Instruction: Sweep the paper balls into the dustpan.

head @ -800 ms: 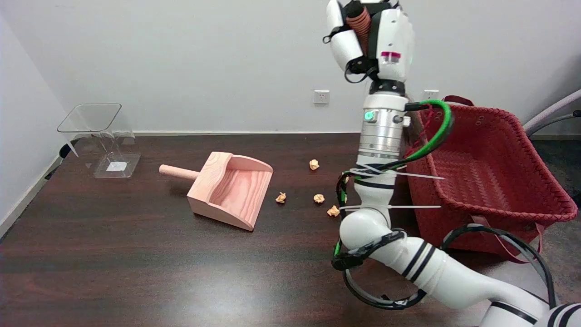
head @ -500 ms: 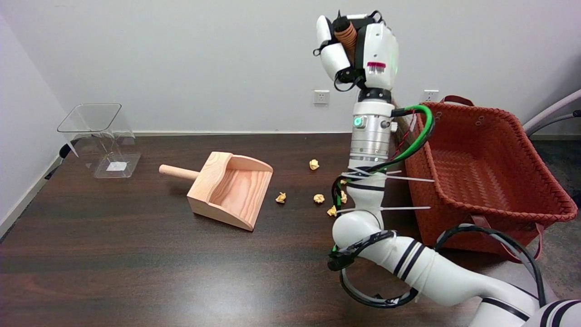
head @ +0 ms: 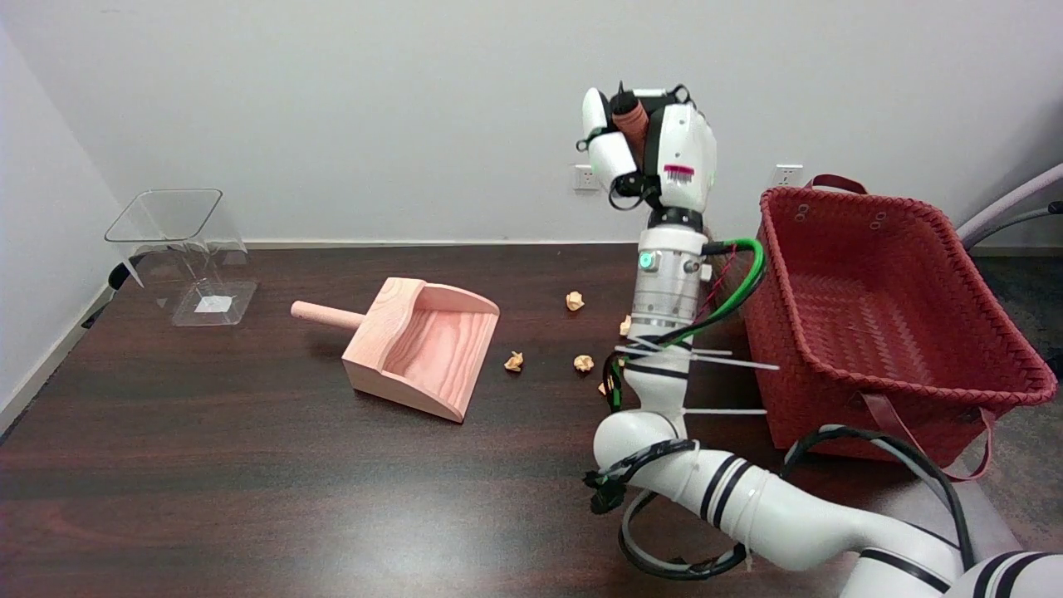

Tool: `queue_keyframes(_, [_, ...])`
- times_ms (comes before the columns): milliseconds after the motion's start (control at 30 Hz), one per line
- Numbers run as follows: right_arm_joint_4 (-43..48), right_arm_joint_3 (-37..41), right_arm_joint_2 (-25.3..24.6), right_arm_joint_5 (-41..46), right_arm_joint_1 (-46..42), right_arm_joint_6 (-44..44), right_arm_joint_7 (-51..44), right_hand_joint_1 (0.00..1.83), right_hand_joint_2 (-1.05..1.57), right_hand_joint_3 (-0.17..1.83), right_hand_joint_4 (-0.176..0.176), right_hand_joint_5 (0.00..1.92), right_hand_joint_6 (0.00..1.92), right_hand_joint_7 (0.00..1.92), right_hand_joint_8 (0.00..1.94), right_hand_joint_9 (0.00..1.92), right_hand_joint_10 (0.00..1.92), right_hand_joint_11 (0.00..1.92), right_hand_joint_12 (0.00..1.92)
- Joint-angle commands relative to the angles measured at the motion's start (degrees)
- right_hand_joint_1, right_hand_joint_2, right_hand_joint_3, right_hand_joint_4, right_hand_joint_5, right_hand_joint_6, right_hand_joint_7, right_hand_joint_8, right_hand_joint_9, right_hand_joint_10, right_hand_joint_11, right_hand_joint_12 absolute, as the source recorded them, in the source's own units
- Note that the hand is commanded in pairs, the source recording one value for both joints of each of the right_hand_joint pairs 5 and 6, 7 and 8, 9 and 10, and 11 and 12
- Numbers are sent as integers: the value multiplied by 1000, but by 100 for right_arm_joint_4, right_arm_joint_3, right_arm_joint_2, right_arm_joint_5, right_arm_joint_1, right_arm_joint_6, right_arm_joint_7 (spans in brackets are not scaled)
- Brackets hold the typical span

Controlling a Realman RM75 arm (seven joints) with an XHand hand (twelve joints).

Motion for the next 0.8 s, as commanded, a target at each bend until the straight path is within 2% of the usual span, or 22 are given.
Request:
queue_keyframes(33, [-1130,-65,-322,365,-158,719,612,728,1571,208,0,1920,1920,1920,1920,1920,1920,1920,1920])
queue_keyframes(133, [-1340,-111,-456,765,-153,743,976,716,1571,190,0,1920,1920,1920,1920,1920,1920,1920,1920])
queue_keyframes(400, [-1975,-119,-623,980,-40,424,1910,690,1571,143,0,1920,1920,1920,1920,1920,1920,1920,1920])
queue_keyframes(433, [-1988,-268,-706,1001,20,531,2023,681,1571,122,0,1920,1920,1920,1920,1920,1920,1920,1920])
queue_keyframes(467, [-1667,-863,-943,1084,162,1009,2213,675,1571,100,0,1920,1920,1920,1920,1920,1920,1920,1920])
queue_keyframes(500, [-2235,-126,-740,985,40,407,2024,672,1571,83,0,1920,1920,1920,1920,1920,1920,1920,1920])
queue_keyframes(800, [-2717,-116,-858,1301,122,-53,2251,650,1571,-40,0,1920,1920,1920,1920,1920,1920,1920,1920])
